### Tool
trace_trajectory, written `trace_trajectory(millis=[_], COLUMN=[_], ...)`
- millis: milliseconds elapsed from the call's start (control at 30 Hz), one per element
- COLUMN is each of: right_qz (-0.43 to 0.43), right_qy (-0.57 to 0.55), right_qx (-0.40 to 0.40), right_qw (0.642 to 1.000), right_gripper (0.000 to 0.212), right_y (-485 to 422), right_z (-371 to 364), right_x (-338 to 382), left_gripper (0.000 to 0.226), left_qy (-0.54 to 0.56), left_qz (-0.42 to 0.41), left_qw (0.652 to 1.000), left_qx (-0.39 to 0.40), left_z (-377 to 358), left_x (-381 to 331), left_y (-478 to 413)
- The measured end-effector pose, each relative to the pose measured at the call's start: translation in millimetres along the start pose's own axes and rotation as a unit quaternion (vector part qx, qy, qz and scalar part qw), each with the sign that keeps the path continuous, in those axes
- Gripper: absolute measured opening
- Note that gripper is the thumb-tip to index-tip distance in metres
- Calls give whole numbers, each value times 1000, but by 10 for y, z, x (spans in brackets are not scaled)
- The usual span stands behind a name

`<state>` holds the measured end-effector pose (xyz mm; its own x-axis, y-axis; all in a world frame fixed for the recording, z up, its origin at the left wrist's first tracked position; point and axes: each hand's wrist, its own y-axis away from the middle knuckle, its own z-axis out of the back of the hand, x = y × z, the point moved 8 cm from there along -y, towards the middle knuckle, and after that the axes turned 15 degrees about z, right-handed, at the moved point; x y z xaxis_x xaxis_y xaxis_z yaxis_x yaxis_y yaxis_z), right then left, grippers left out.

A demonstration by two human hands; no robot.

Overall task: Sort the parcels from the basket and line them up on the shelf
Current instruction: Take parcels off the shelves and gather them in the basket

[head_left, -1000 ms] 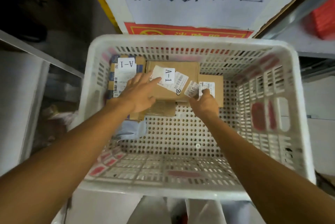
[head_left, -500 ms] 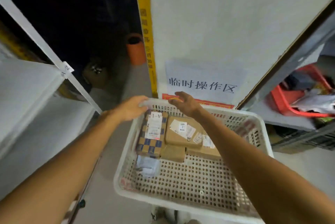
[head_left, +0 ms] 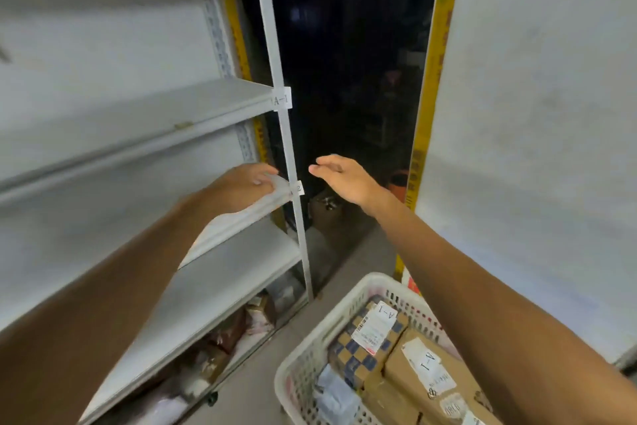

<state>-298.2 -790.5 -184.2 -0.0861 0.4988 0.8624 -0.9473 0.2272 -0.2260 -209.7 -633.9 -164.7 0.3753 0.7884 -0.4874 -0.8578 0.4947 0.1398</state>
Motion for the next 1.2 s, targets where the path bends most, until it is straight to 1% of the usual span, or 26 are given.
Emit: trace_trajectory(millis=[167, 300, 500, 600, 700, 800, 867, 933, 1000, 1200], right_qz=[65, 108, 149, 179, 196, 205, 211, 228, 226, 235], right_qy=[-39, -46, -39, -34, -38, -39, -39, -33, -39, -103], right_qx=[53, 93, 129, 136, 146, 158, 161, 198, 200, 231], right_qw=[996, 989, 980, 974, 969, 965, 963, 953, 953, 938], right_gripper=[53, 54, 49, 47, 47, 48, 49, 49, 49, 51], right_y=[-201, -314, -581, -731, -874, -983, -1016, -1046, -1070, -1031], right_z=[-433, -780, -1267, -1571, -1955, -2346, -2444, -3008, -3108, -4073], right_x=[597, 992, 1546, 1866, 2131, 2338, 2381, 2680, 2737, 3269], left_gripper=[31, 22, 32, 32, 33, 38, 38, 39, 40, 38], left_qy=[36, 52, 25, 18, 24, 4, -11, -20, -26, -33], left_qz=[49, 69, 110, 122, 127, 135, 149, 185, 198, 253], left_qw=[996, 990, 982, 976, 973, 971, 968, 957, 954, 930], left_qx=[-62, -107, -152, -182, -193, -199, -201, -223, -221, -265], left_z=[643, 1061, 1587, 1869, 2071, 2253, 2333, 2651, 2745, 3261], left_x=[384, 681, 1176, 1420, 1640, 1876, 2011, 2563, 2754, 3658], left_y=[375, 566, 832, 996, 1119, 1257, 1302, 1606, 1687, 2242])
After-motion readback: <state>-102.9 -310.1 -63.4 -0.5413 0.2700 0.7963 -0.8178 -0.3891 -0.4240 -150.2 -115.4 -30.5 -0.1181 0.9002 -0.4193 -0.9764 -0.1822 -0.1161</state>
